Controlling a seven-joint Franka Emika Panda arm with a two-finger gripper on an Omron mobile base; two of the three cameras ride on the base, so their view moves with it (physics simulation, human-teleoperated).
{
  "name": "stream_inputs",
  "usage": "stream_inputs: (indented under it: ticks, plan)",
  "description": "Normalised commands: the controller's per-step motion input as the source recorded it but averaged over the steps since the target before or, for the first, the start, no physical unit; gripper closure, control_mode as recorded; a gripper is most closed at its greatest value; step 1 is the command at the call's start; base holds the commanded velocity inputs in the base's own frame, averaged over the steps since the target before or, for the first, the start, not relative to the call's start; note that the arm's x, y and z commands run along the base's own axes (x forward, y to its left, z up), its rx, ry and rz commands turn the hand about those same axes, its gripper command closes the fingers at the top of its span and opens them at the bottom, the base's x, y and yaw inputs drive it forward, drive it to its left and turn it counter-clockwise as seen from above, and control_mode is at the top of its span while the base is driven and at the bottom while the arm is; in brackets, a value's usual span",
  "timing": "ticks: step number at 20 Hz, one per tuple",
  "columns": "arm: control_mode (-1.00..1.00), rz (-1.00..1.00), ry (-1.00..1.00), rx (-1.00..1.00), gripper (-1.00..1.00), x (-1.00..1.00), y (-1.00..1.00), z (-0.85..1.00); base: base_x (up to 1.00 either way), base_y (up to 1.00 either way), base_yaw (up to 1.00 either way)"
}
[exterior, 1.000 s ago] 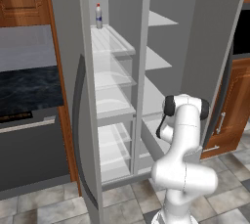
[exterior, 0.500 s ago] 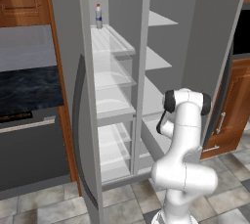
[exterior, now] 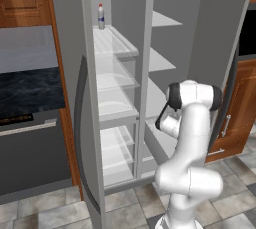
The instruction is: Take the squash and lemon from the fridge shelf and place them in the freezer drawer to begin freezing them.
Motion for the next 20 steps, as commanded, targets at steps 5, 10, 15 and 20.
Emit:
stream_inputs:
  ticks: [5,10,15,20]
  plan:
    - [-1.0,0.0,-0.16,-0.02,-1.0,-0.93,0.34,0.81,0.0,0.0,0.0]
    - [-1.0,0.0,-0.17,-0.03,-1.0,-1.0,0.31,0.88,0.0,0.0,0.0]
    - [-1.0,0.0,-0.23,-0.02,-1.0,-1.0,0.26,0.94,0.0,0.0,0.0]
    - [-1.0,0.01,-0.22,-0.05,-1.0,-0.43,0.11,0.4,0.0,0.0,0.0]
